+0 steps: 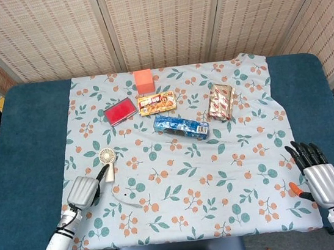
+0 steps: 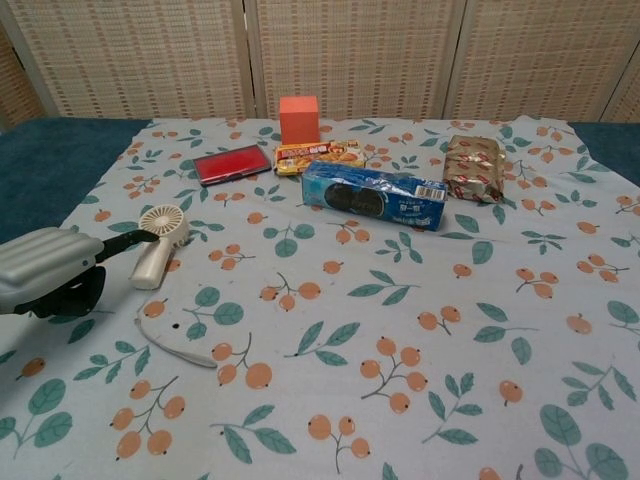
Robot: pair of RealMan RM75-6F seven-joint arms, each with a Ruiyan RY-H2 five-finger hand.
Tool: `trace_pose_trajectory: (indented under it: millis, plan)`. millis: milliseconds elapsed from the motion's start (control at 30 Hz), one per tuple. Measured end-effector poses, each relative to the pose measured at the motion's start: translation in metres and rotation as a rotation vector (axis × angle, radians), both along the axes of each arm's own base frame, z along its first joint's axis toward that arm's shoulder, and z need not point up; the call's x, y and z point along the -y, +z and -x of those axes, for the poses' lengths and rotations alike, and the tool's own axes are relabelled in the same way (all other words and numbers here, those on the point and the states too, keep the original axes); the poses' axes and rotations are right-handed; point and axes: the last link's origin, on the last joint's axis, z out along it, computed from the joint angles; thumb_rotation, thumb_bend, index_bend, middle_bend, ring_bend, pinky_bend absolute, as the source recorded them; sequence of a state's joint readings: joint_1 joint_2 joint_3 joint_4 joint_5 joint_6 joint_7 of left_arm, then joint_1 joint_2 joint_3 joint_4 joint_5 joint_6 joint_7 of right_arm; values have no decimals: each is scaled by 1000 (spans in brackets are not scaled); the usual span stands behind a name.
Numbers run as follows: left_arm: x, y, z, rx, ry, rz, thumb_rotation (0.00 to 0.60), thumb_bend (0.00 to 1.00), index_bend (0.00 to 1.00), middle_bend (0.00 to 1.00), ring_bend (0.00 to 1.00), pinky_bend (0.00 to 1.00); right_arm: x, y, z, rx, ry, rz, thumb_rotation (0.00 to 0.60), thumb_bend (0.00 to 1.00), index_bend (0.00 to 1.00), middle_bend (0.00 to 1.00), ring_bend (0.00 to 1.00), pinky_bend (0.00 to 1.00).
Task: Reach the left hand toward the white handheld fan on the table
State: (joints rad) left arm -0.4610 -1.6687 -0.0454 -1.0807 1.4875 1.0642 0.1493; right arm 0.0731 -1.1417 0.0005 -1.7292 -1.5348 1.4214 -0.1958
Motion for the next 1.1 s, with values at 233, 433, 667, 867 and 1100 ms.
trace_pose_trajectory:
  millis: [233,433,667,867,1100]
  plan:
    - [1,-2,1,-17,-2,9,600,911,3,1000,970,1000,0,0,-1,0,2,-1,600,162,0,0,0,0]
    - [2,-5,5,-48,-2,19,600,911,18,1000,970,1000,0,0,-1,-2,3,1,600,162,0,0,0,0]
    - [1,-7,11,-72,26,48,600,912,20,1000,970,1000,-1,-1,-1,-3,4,-3,600,161,0,0,0,0]
    - [2,1,2,-31,-7,11,600,910,0,1000,948,994,-2,0,-3,0,11,2,600,162,0,0,0,0]
    - [18,37,-28,120,-148,-124,600,820,0,910,844,907,-6,2,-10,14,34,1,600,162,0,0,0,0]
